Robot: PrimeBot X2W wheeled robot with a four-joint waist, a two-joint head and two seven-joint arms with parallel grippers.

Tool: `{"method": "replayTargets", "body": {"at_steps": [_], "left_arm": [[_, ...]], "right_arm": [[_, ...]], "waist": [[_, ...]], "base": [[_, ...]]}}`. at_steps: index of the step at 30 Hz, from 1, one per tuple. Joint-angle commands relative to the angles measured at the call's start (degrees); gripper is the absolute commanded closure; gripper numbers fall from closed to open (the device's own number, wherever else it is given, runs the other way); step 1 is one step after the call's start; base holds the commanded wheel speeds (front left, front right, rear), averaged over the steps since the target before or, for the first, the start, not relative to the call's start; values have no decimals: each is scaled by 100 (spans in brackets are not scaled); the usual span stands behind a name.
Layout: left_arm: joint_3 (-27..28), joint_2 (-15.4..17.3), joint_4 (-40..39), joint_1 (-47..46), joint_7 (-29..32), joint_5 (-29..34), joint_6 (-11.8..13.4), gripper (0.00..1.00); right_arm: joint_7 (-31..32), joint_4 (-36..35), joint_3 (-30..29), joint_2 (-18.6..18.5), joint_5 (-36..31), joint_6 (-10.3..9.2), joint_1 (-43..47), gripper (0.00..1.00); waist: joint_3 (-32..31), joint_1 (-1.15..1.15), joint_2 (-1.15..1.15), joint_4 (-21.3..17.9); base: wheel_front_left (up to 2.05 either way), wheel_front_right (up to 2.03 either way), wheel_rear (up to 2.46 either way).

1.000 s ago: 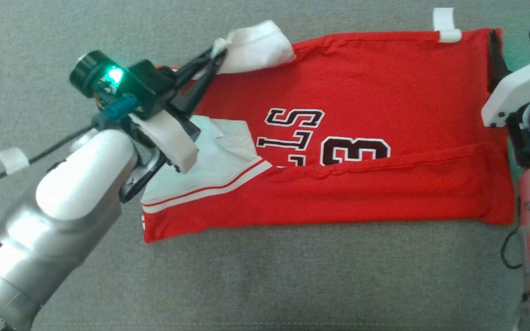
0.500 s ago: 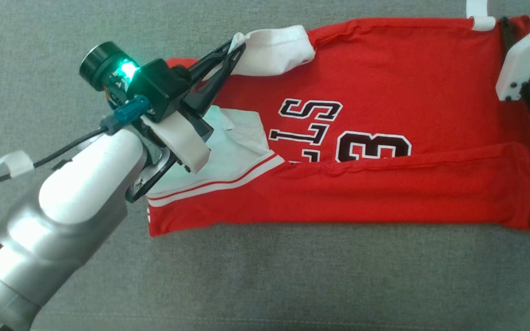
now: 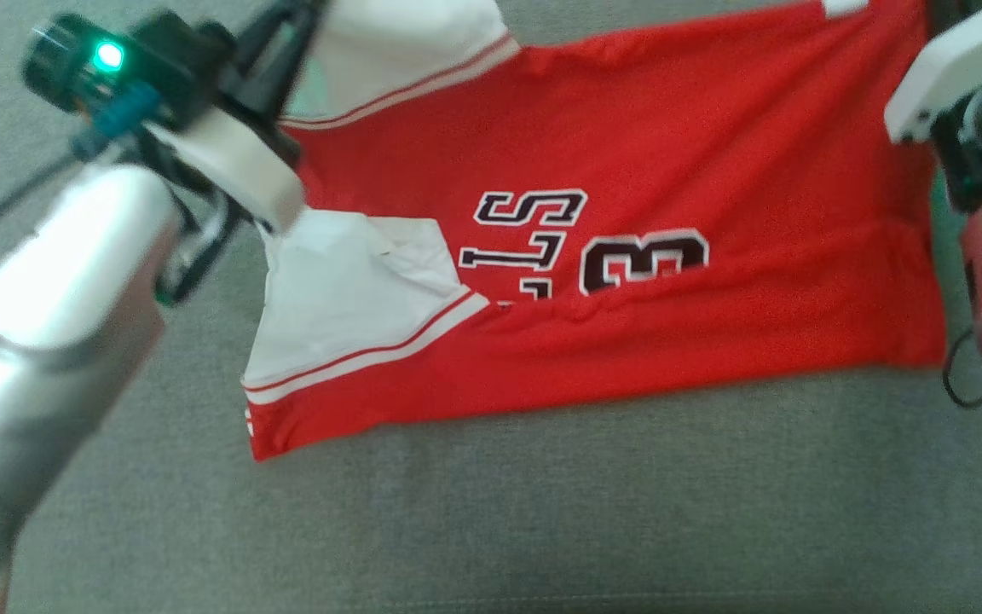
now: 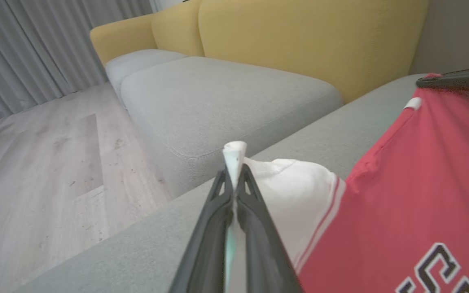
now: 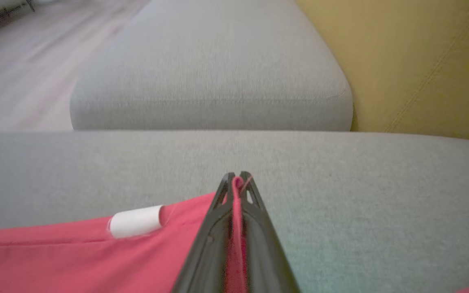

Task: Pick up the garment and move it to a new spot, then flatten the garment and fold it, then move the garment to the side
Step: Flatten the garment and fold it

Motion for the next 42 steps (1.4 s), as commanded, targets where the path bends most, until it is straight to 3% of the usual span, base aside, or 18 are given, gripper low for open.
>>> {"method": "replayTargets", "body": {"at_steps": [1,11,21,33,42], "left_arm": [[362,279,44,-415,-60,-54,30,100],[599,-5,1153,-1199,-615,20,15,100],[328,-271,1955,-923,-947,70,-359,100],[-93,68,1343,160,-668,-27,-477,100],[-447,381,591,1024,152,-281,-443,100]], "right_arm": [[-110,-211,127,66,279,-5,-237,100],[-606,-550,773,-48,1569,-5,-397,100],[-553,-580,1555,-366,2518,-5,99,100],[-7,-1031,2344,-1069,3689,-5,1090,100],[1014,-1457,2912,-1691,4309,-5,1844,100]], "waist": [[-49,0,0,-93],[-99,0,0,-265],[-379,0,0,-177],[-946,0,0,57],[-1256,0,0,141]], "base": [[0,0,0],[0,0,0],[0,0,0],[0,0,0],[0,0,0]]}}
